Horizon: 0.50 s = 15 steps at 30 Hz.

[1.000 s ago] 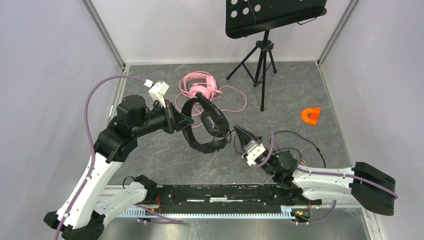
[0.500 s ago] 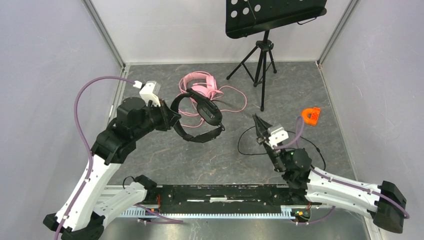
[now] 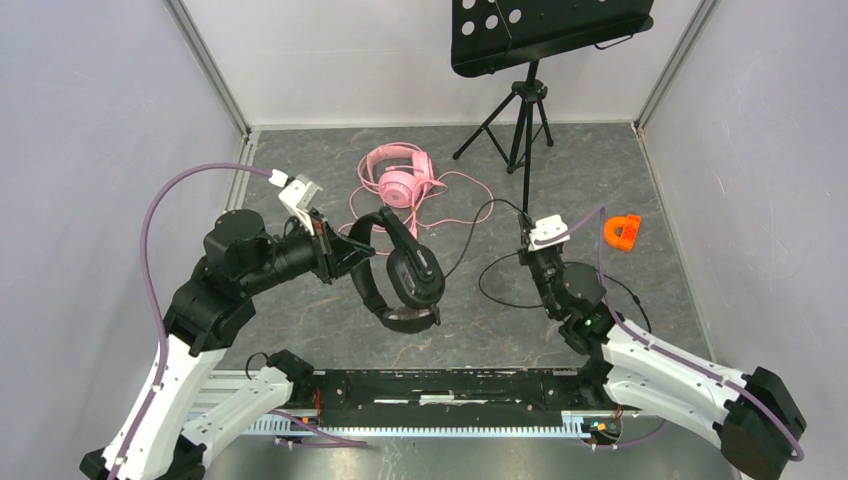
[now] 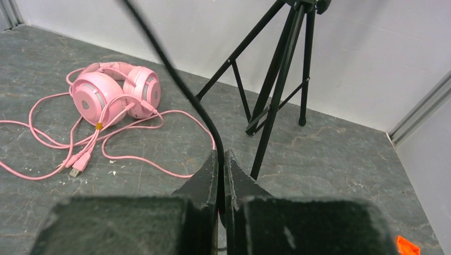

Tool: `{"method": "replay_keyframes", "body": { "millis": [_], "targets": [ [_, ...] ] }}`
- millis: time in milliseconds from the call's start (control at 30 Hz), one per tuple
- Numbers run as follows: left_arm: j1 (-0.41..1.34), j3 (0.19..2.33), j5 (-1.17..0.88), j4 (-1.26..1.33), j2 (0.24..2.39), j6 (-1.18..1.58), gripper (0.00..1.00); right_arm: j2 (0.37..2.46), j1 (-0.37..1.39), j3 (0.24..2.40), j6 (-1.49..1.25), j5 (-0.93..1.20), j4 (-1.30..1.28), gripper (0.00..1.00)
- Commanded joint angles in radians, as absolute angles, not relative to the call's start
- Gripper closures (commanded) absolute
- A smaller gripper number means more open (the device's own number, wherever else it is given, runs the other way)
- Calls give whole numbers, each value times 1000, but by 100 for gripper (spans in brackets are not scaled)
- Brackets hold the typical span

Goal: Wrap the headphones
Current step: Wrap the headphones cable around the headphones.

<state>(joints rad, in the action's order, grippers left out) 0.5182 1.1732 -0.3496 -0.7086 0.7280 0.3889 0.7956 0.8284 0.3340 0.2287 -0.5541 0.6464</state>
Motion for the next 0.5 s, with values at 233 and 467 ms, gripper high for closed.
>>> {"method": "replay_keyframes", "body": {
  "millis": [233, 467],
  "targets": [
    [518, 1183, -785, -774, 768, 190, 98, 985, 578, 544, 99, -252, 645, 100],
    [524, 1163, -780, -877, 804, 60, 98, 1093, 508, 675, 94, -108, 627, 100]
  ]
}}
